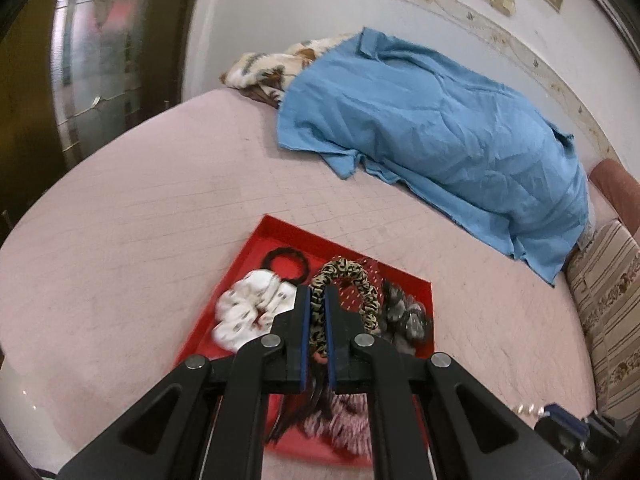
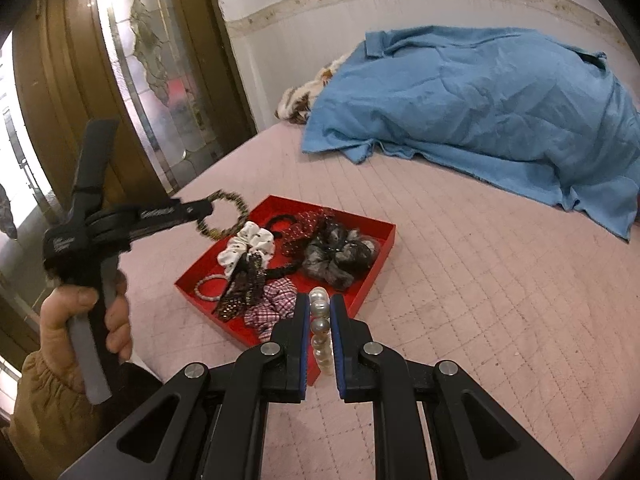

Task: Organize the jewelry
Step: 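Carry the leopard-print scrunchie and pearl bracelet over to the red tray, then lower both held bracelets into the red tray and open both tools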

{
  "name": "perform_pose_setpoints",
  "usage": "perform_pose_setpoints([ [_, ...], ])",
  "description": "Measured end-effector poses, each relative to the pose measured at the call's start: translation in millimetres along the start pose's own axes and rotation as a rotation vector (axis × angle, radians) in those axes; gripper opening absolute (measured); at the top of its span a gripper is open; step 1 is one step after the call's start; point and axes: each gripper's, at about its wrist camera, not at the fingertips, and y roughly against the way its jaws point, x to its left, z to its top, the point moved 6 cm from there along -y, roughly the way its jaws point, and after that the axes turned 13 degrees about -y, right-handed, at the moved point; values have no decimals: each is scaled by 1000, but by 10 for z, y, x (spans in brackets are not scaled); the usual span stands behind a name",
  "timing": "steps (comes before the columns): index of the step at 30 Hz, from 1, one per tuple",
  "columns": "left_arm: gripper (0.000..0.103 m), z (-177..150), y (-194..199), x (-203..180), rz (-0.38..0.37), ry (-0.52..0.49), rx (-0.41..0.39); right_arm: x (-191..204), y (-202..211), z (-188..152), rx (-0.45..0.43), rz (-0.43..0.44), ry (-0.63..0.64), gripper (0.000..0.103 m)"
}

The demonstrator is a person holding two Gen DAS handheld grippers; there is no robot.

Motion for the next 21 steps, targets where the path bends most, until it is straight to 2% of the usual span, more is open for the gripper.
perform_pose_setpoints([
  [5,6,31,-404,-97,-25,-59,43,84,-213,95,26,-23,23,11],
  [11,6,-106,-550,-10,-82,-40,69,199,-469,202,37,-26,28,11],
  [21,6,-224,-735,167,-69,-16,100,298,-932,238,77,-42,38,11],
])
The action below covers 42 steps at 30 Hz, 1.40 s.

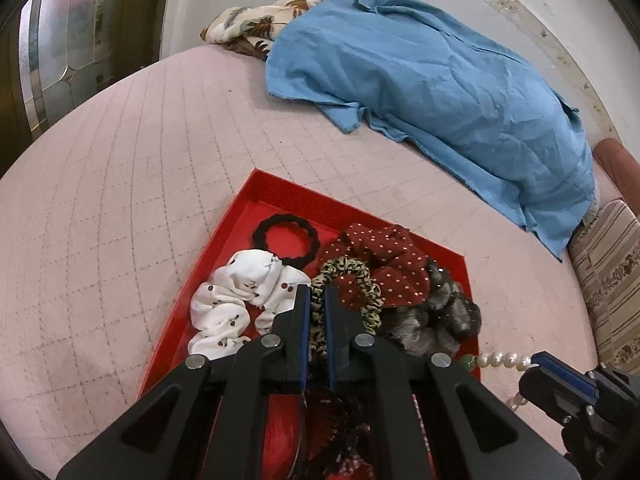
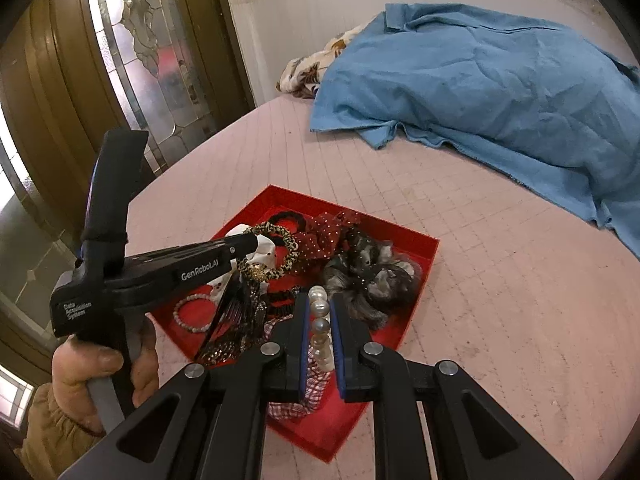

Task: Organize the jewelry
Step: 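Lower both held bracelets into the red tray and open both tools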

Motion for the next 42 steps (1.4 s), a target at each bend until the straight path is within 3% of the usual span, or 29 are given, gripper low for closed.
perform_pose_setpoints([
  [8,6,-28,-115,-11,55,-35,26,-11,-237,-84,21,-59,40,12],
  [21,6,-98,-259,-11,106,-72,78,-66,-466,-196,90,-61,12,12],
  [42,7,-134,-320,-49,125,-102,98,-124,-637,-354,143,-78,7,12],
])
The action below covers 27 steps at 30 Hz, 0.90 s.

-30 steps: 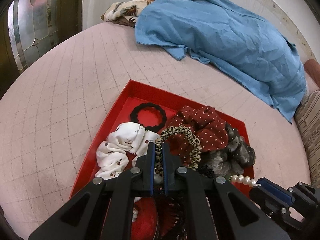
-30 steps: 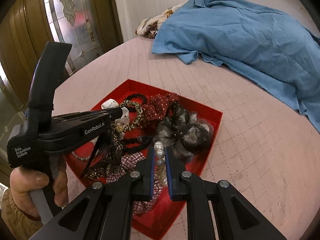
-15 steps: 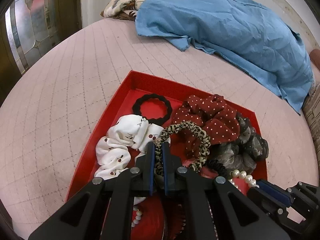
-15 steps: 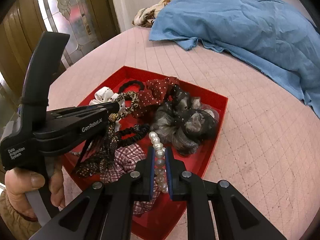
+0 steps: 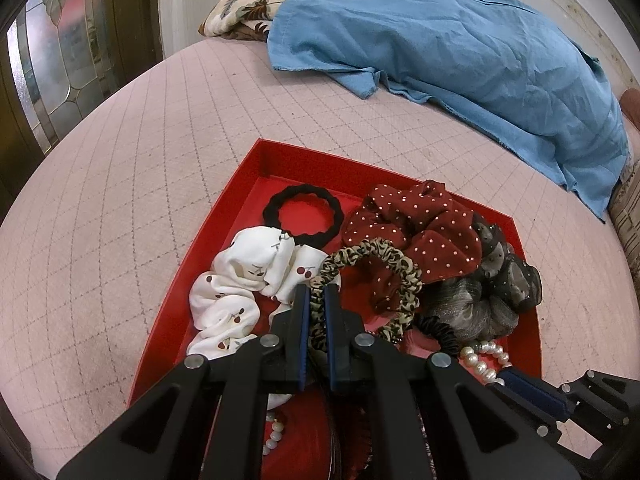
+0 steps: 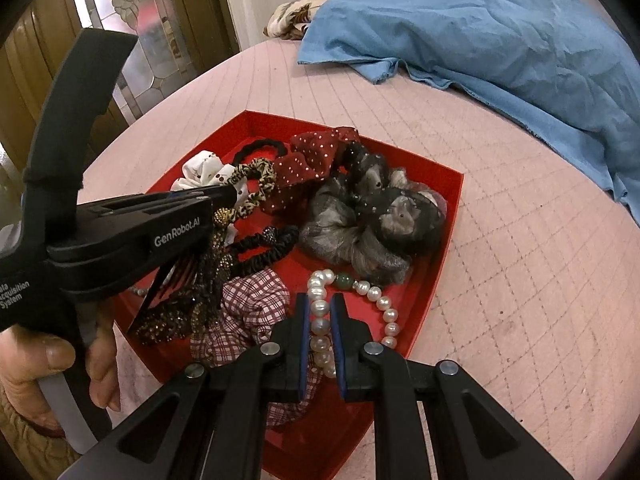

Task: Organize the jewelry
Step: 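Lower both held bracelets into the red tray and open both tools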

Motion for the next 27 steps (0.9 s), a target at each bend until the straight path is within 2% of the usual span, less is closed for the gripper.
perform_pose_setpoints([
  [23,7,-9,24,-8,14,-8,3,-17,115,-29,-26,4,-16,13],
  [27,8,-17,40,-9,21,-9,4,-37,208,-19,-49,4,-24,25],
])
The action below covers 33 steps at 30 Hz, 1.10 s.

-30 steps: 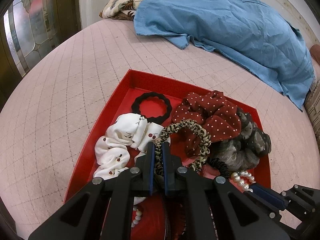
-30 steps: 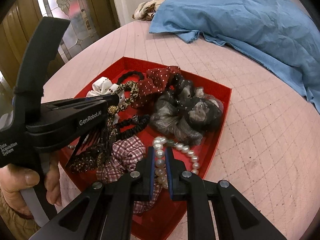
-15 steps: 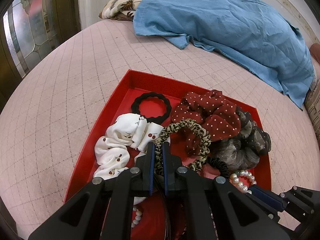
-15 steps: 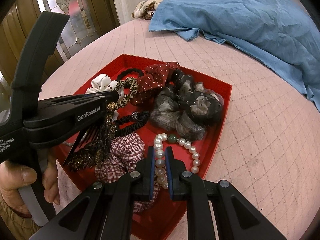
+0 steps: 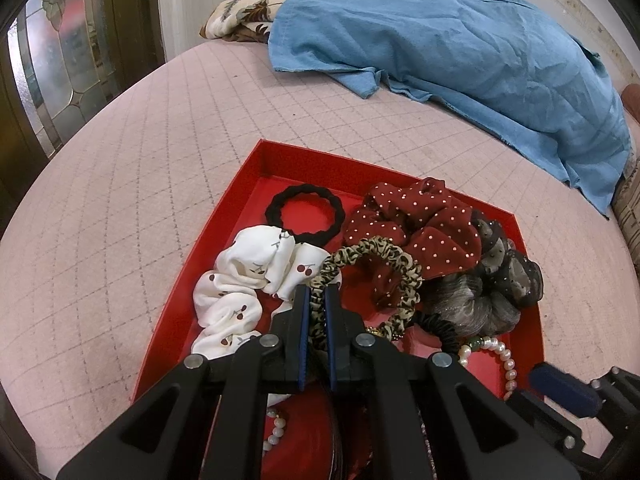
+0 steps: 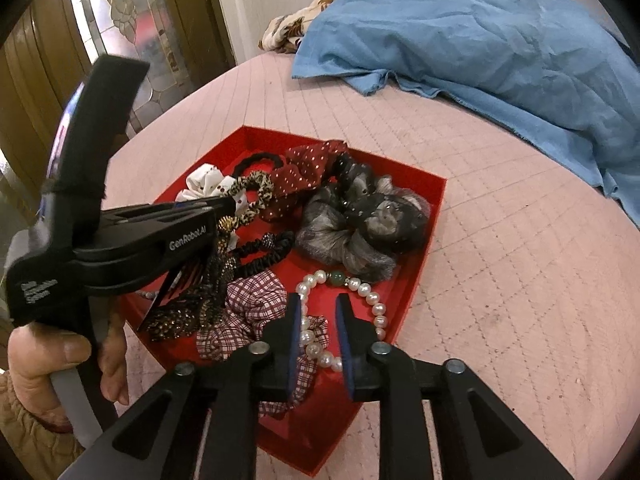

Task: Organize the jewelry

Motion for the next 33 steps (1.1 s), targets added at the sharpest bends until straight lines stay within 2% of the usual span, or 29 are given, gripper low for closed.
perform_pose_setpoints([
  [2,14,-7,8,8,8,1,1,-10,59,-3,-12,-1,-2,29],
  [6,43,-14,45,29,19,7,-8,-39,131,-5,-23,2,-13,36],
  [9,56,-16,85,28,18,8,-20,-77,202,-11,-35,4,-28,42],
  [14,60,-14,154,-45,13,-13,-34,-153,308,-21,-52,4,-50,48],
  [24,72,-24,527,-94,28,13,-160,-324,518,-162,-71,12,-91,52],
  [33,74,-272,613,-118,100,27,-165,-422,717,-301,-98,35,-120,57],
])
